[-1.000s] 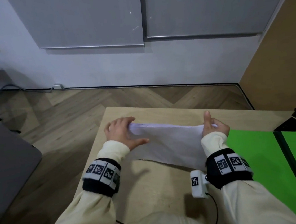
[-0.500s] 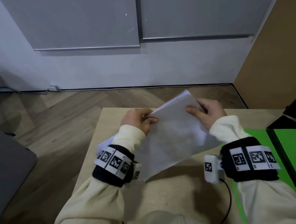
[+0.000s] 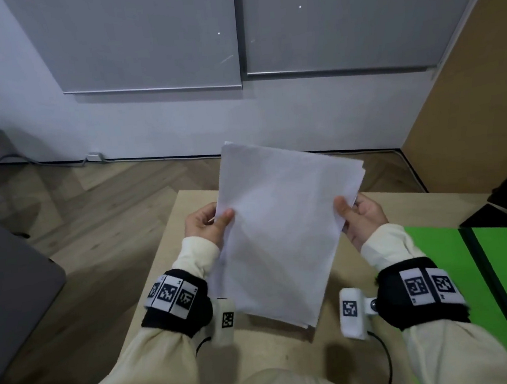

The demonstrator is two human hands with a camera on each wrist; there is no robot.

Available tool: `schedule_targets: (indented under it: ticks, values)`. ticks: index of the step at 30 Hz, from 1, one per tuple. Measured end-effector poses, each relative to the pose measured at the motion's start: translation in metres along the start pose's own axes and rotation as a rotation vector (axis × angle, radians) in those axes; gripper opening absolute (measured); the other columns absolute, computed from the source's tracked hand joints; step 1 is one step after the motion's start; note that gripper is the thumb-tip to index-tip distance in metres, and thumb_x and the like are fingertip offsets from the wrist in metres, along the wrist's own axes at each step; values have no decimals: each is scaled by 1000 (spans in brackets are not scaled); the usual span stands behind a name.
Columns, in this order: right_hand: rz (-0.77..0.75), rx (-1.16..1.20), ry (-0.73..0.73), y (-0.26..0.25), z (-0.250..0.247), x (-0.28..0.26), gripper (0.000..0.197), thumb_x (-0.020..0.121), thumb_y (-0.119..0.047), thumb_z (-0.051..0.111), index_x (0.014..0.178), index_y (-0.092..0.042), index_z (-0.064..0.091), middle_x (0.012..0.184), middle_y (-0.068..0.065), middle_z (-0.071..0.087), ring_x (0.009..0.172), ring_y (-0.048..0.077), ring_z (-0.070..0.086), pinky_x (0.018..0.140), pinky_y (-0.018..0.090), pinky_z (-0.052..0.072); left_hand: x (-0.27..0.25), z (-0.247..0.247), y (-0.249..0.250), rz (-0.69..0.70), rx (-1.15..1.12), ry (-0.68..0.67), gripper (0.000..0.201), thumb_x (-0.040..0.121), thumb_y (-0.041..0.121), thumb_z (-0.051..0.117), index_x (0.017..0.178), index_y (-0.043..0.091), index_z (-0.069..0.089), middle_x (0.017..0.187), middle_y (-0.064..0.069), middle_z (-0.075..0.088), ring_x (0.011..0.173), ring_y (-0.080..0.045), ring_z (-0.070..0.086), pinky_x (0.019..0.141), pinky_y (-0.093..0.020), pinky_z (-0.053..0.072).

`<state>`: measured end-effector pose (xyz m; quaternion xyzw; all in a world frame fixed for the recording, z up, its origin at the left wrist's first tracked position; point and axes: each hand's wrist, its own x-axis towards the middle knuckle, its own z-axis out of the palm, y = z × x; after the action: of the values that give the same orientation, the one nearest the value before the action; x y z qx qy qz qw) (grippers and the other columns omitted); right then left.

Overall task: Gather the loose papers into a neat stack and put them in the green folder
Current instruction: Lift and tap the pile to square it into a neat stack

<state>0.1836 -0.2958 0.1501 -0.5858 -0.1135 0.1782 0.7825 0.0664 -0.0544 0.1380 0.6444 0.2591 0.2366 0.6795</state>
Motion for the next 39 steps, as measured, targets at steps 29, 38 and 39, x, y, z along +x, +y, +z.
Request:
schedule_targets:
  ticks: [29, 38, 39]
  values:
    - [-400, -160, 373, 1, 29, 5, 19, 86, -42, 58, 77, -26, 53, 62, -24, 70, 59, -11, 58, 62, 8, 45, -9, 47, 17, 1, -120, 186, 28, 81, 34, 68, 57, 25, 56, 41, 16, 47, 42, 3, 43, 45, -10, 39]
    - [-275, -198, 213, -12, 33, -8, 31, 92, -22, 52, 67, -23, 70, 55, -19, 68, 51, -10, 55, 54, 13, 47, -7, 53, 29, -5, -140, -49, 49, 47, 60, 81, 70, 19, 67, 51, 14, 69, 57, -6, 66, 52, -18, 54]
    - [-304, -190, 209, -20, 36, -11, 30, 90, -23, 51, 67, -24, 70, 57, -20, 68, 53, -11, 56, 54, 11, 47, -8, 53, 34, 26, -151, -58, 49, 44, 59, 81, 71, 20, 67, 52, 15, 70, 55, -2, 66, 51, -16, 54]
